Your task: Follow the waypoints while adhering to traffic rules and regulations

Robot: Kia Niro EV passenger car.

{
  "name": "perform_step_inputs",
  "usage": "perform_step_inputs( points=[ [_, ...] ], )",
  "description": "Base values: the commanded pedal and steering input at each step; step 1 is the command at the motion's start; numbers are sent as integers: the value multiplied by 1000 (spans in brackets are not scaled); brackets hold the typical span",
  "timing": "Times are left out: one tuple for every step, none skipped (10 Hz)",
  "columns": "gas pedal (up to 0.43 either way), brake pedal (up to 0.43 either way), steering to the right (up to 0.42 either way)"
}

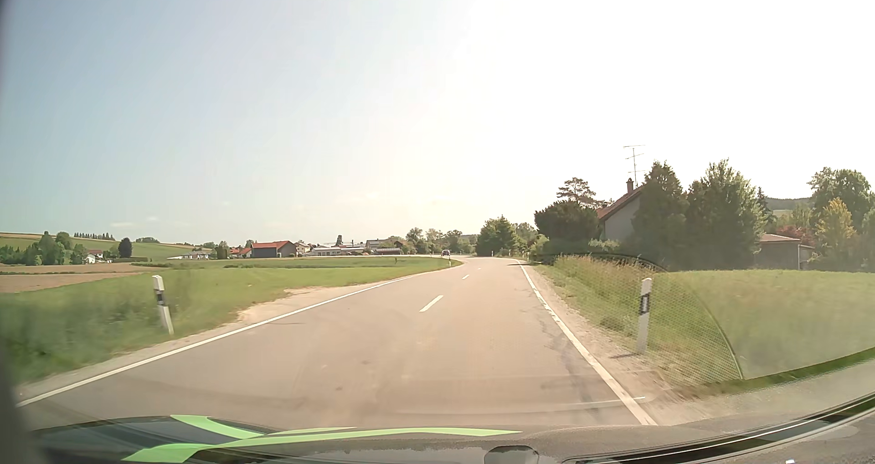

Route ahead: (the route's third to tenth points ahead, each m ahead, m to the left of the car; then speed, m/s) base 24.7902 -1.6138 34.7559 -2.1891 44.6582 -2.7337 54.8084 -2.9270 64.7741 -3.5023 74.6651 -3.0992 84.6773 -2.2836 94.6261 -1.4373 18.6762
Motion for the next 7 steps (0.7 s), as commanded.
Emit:
perform_step_inputs(
  points=[
    [59, 0, 15],
    [59, 0, 16],
    [87, 0, 16],
    [110, 0, 16],
    [110, 0, 15],
    [110, 0, 15],
    [110, 0, 15]
  ],
)
